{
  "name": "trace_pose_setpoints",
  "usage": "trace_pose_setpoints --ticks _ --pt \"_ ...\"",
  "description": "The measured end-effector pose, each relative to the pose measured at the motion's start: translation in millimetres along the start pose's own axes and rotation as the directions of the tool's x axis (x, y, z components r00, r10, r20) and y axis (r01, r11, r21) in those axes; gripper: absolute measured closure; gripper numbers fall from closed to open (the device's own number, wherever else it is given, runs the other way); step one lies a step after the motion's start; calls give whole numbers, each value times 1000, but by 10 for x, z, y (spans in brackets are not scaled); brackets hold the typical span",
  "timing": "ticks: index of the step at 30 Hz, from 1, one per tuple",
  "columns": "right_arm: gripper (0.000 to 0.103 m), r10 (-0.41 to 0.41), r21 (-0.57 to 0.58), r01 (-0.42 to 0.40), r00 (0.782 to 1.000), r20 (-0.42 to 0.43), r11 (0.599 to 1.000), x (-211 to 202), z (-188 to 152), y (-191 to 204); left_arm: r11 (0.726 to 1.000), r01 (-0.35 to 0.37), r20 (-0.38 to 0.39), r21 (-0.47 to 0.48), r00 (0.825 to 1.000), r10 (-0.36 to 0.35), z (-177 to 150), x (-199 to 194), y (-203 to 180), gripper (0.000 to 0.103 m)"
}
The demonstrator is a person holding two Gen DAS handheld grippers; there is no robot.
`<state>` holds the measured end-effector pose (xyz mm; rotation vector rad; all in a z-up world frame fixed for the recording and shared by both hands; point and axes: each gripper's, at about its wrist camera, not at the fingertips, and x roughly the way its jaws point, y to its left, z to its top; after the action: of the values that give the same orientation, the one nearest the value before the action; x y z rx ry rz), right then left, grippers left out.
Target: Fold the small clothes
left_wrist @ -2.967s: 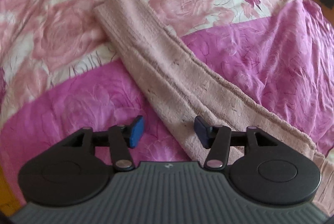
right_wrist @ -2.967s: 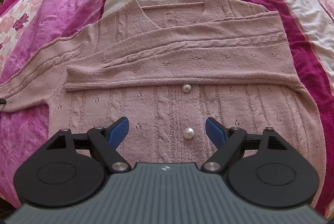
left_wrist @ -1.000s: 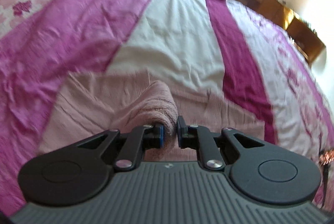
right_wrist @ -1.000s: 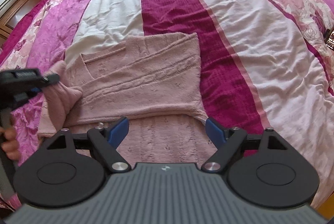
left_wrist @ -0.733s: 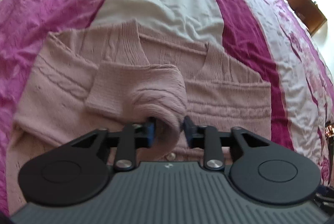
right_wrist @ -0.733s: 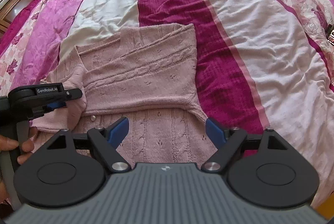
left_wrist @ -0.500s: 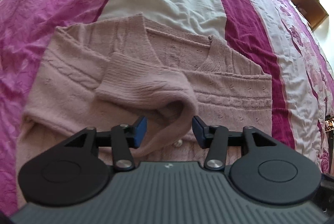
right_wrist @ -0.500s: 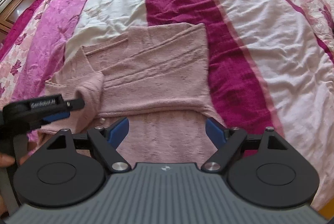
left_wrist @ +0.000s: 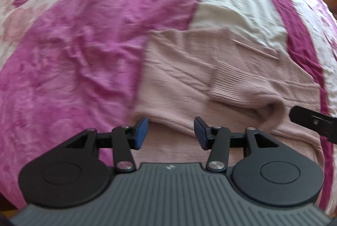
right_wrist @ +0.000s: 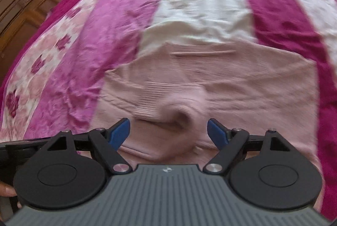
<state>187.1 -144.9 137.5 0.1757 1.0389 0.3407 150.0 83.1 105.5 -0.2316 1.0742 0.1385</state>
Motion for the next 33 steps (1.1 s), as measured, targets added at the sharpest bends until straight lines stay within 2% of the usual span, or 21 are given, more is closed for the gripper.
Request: trace_pose_setpoints --ticks 5,11,12,14,16,17,18,19,22,26,30,33 --pt "18 23 -156 -31 999 -49 987 506 96 418 999 -15 7 -42 1000 16 51 -12 268 53" --pt "20 -64 -303 25 991 -120 953 1115 71 659 999 -17 19 -38 1000 18 61 -34 466 53" --pt "24 -81 -334 35 989 -125 942 1181 58 676 999 -17 19 -38 1000 18 61 -28 489 53" --pt "39 -128 -402 68 984 -124 913 1299 36 716 999 -19 20 -39 1000 20 62 -23 542 53" --pt "69 -154 -434 95 983 -102 896 1309 49 714 999 -21 20 -44 1000 22 66 -19 586 53" --pt "76 -138 -428 82 985 -101 900 1286 85 694 999 -23 20 -48 1000 24 70 -18 604 53" --pt "90 -121 -415 69 988 -99 907 1251 125 667 998 -23 20 -51 1000 24 74 -16 614 53" --pt "92 -112 -403 69 990 -86 913 1196 168 647 998 -22 21 -53 1000 23 80 -13 620 53" --pt "93 -86 -338 79 996 -4 938 904 318 545 999 -18 21 -48 1000 19 110 0 595 53" --pt "93 -86 -215 105 992 95 971 471 444 244 1000 -4 29 -21 1000 5 166 27 464 53" --pt "93 -125 -95 139 983 137 986 122 414 -142 1000 13 29 10 999 -14 203 91 280 53" --pt "93 -168 -50 177 975 146 983 -74 305 -420 999 22 29 27 999 -23 215 144 140 53"
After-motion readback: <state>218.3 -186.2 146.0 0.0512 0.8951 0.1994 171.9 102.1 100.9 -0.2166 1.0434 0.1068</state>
